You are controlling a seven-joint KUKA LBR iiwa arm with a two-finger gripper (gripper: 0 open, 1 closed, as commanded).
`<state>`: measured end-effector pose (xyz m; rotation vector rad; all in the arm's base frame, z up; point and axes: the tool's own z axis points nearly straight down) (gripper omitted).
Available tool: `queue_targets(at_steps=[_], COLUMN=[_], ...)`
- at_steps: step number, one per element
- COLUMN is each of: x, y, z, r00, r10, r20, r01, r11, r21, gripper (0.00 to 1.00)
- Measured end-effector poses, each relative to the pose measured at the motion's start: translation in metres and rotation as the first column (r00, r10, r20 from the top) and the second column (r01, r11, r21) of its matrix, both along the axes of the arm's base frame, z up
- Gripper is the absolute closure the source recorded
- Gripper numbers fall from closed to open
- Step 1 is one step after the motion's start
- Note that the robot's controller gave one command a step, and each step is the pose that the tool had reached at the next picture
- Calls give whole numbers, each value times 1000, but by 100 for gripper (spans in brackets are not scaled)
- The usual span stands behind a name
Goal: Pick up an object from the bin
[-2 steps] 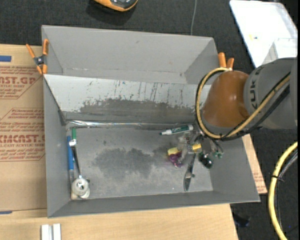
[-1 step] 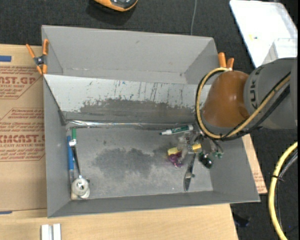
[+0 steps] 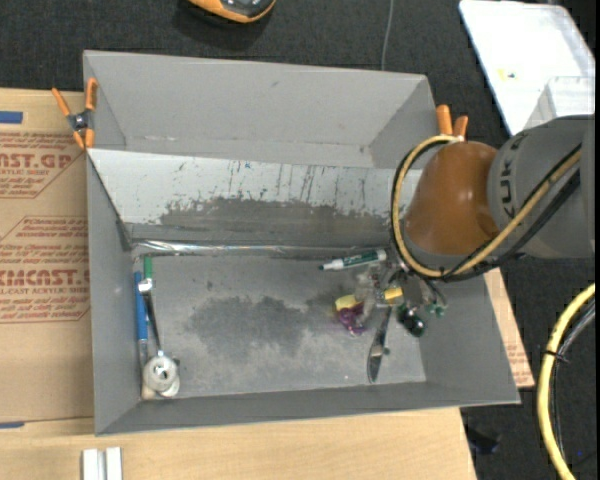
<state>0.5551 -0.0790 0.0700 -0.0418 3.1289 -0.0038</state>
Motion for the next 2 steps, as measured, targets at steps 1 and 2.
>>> queue_targets(at_steps=[1, 2], x=[0, 0], y=[0, 0], z=[0, 0], r00=[1000, 1000], r10=[0, 0], r20=[0, 0], r01=[0, 0], r11=[1000, 1000], r21=[0, 0], gripper=[100, 100])
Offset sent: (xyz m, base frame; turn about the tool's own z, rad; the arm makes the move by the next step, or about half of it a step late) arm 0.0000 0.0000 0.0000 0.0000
